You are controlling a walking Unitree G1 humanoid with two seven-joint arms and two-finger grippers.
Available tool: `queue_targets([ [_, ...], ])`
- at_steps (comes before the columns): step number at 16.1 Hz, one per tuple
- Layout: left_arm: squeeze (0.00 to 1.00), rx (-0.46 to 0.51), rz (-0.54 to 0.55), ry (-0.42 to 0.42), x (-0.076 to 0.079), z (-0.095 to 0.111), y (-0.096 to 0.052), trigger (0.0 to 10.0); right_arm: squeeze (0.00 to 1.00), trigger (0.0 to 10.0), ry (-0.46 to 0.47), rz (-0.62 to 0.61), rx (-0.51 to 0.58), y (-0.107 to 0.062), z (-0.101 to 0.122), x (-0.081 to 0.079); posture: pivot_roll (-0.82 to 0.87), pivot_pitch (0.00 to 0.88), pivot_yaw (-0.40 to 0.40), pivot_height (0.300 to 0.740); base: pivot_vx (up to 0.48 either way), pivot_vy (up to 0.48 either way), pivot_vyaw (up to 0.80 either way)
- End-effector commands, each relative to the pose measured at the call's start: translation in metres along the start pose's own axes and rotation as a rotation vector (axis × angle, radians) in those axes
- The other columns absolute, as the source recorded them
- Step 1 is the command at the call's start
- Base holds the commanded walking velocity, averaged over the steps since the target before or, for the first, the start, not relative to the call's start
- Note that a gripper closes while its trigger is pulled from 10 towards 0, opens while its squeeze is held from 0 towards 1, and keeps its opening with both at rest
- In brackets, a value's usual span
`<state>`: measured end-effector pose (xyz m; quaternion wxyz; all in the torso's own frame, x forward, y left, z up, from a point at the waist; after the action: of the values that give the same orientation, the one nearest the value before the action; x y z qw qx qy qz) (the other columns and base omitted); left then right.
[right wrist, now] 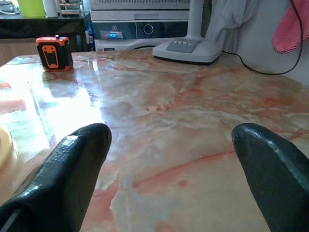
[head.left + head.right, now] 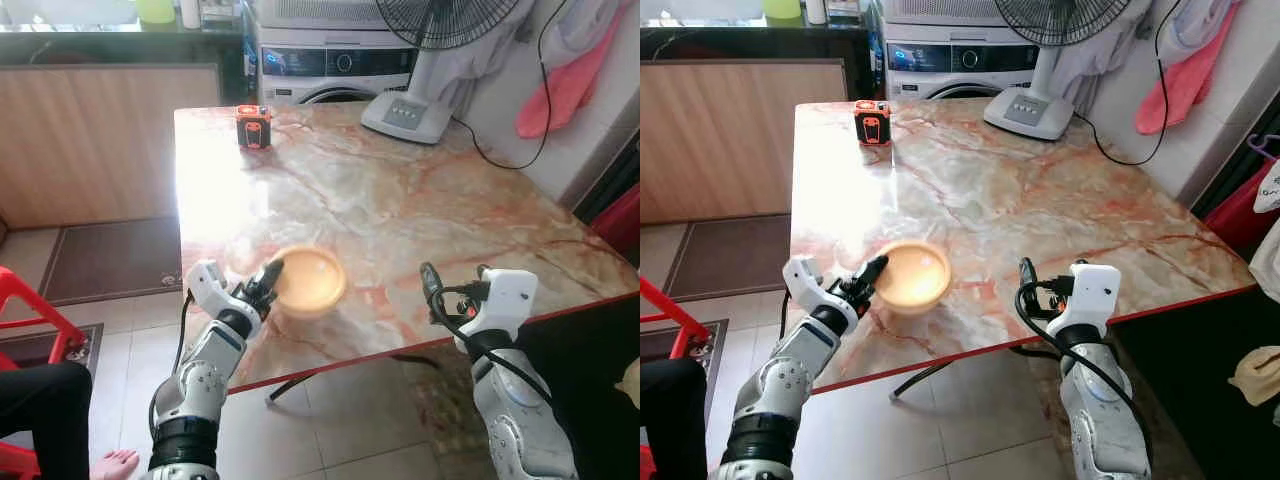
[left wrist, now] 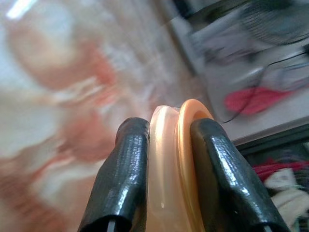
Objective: Restocking fridge
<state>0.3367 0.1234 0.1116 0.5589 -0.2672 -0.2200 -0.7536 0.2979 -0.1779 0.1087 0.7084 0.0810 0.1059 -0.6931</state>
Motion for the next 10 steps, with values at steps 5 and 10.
queue_targets([
  [5, 0.00, 0.078, -0.207, -0.026, 0.033, 0.012, -0.004, 10.0, 0.00, 10.0, -0.002, -0.016, 0.009, 0.003, 0.002, 0.004, -0.08, 0.000, -0.117, 0.740, 0.000, 0.000, 0.00],
  [10, 0.00, 0.009, -0.073, 0.382, 0.022, -0.002, -0.019, 10.0, 0.00, 10.0, 0.000, -0.056, 0.017, 0.003, 0.000, 0.014, -0.08, 0.000, -0.104, 0.740, 0.000, 0.000, 0.00],
])
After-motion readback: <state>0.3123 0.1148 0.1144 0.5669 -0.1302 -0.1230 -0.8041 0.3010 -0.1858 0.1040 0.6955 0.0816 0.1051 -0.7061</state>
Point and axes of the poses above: a point about 5 cm out from each wrist's last joint towards the gripper, its own y axis pointing out of the wrist towards the gripper, its own z axis along the axis of the wrist's last joint, x = y × z, the point moved 2 cm from there along y, pointing out of the wrist towards the gripper, and after that the axes turned 10 degrees about y, right-handed, at the moved point
